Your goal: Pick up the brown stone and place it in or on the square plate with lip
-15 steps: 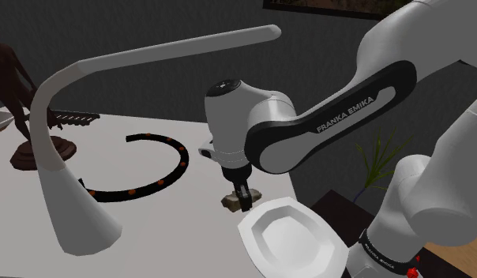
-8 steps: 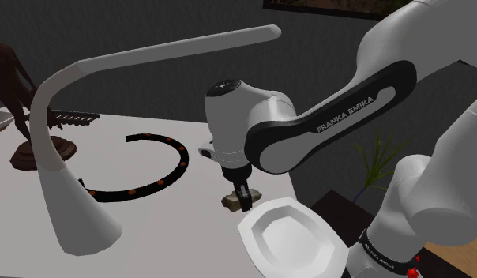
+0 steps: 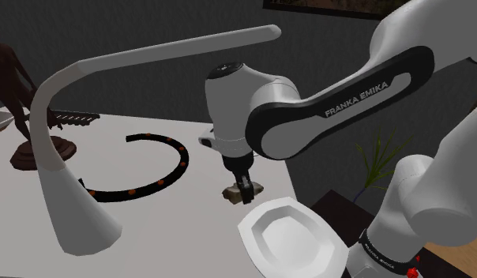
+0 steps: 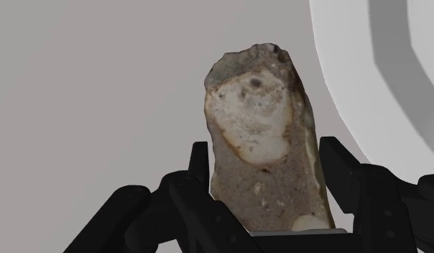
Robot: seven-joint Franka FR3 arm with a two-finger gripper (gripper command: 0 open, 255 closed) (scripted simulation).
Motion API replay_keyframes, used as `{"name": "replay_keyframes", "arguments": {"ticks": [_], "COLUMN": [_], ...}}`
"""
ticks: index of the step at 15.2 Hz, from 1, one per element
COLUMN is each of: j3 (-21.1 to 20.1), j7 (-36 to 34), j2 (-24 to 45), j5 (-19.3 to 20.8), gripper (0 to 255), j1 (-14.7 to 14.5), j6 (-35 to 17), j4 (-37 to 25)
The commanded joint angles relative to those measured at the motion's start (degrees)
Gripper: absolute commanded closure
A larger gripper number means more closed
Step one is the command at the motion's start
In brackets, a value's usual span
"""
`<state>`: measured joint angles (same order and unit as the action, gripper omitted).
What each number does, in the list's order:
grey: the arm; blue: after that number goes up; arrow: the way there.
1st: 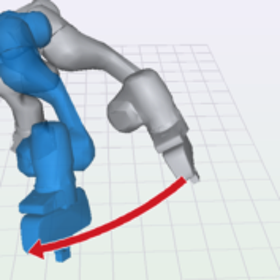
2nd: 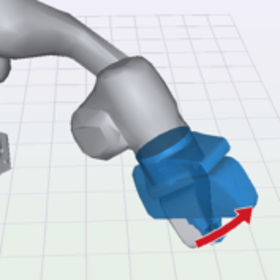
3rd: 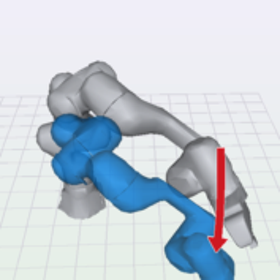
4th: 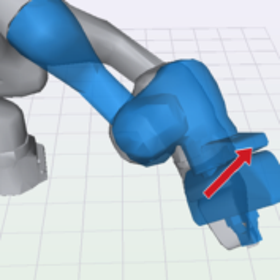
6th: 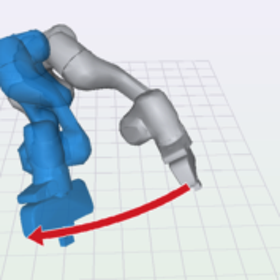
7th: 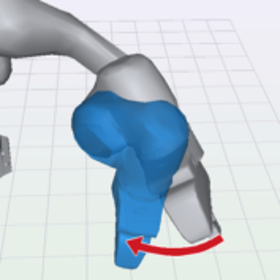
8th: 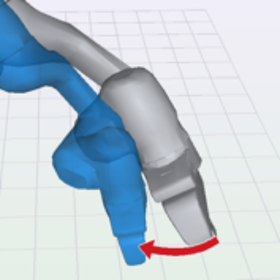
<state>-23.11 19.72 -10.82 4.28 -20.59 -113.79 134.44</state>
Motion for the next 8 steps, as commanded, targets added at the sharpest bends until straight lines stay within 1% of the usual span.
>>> {"name": "replay_keyframes", "arguments": {"ticks": [1,8], "j3": [0.16,0.64], "j7": [0.45,1.73], "j2": [-0.61,-2.84], "j5": [-0.23,-1.03], "gripper": [255,255], "j1": [0.01,-0.07], "j6": [1.64,7.12], "j4": [-1.08,-4.56]}}
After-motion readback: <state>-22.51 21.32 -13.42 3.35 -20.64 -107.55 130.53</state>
